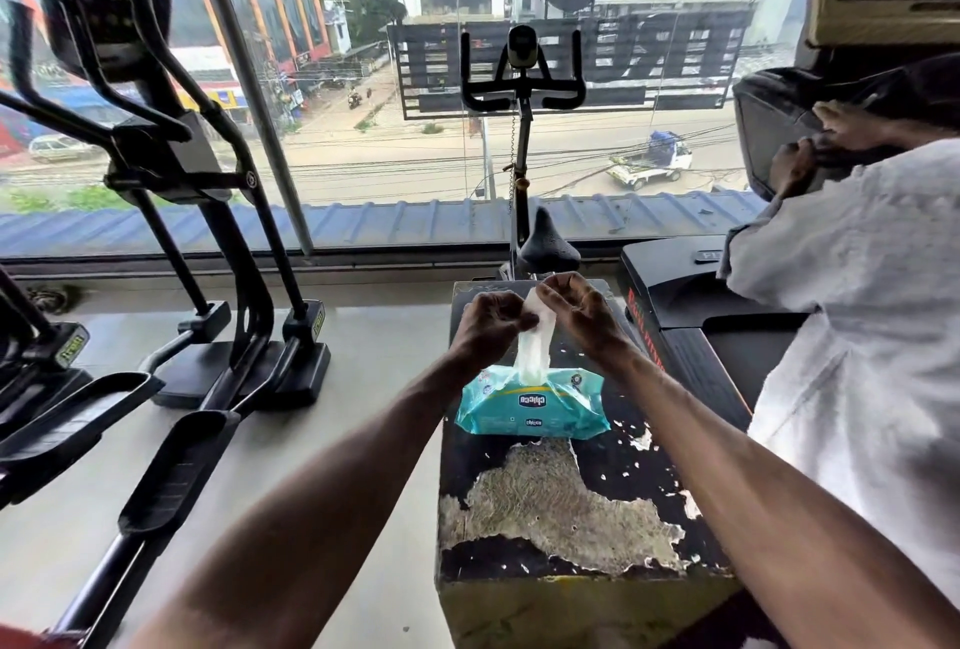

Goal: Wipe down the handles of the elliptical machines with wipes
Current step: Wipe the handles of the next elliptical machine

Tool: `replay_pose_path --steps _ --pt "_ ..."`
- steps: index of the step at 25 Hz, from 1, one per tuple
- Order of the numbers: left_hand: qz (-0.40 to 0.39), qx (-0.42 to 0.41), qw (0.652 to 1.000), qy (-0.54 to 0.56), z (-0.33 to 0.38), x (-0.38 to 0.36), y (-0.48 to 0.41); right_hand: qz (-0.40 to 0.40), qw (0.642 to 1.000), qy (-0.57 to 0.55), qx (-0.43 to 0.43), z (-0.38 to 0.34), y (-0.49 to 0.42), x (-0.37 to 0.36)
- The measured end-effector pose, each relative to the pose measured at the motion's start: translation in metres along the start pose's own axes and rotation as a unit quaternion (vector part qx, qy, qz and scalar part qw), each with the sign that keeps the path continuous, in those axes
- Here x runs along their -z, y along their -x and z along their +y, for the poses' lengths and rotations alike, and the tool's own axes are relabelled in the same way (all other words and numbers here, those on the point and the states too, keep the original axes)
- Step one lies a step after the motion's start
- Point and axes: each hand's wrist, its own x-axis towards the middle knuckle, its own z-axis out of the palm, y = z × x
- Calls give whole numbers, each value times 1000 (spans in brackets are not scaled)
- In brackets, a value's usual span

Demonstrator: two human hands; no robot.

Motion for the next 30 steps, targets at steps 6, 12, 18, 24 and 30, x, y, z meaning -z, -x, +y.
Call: replay_pose_path --steps 6,12,18,24,30 --pt "68 51 986 140 15 12 -4 -49 998 19 -17 4 10 12" --pt "69 66 975 199 25 19 5 -18 993 -110 -41 -18 4 6" --pt "-11 98 969 228 37 31 17 36 980 -192 -47 -45 -8 -3" --pt "0 165 928 335 26 63 41 -24 950 -287 -116 -41 0 -21" --pt "153 208 905 339 -6 122 105 -73 941 -293 -156 -49 18 -94"
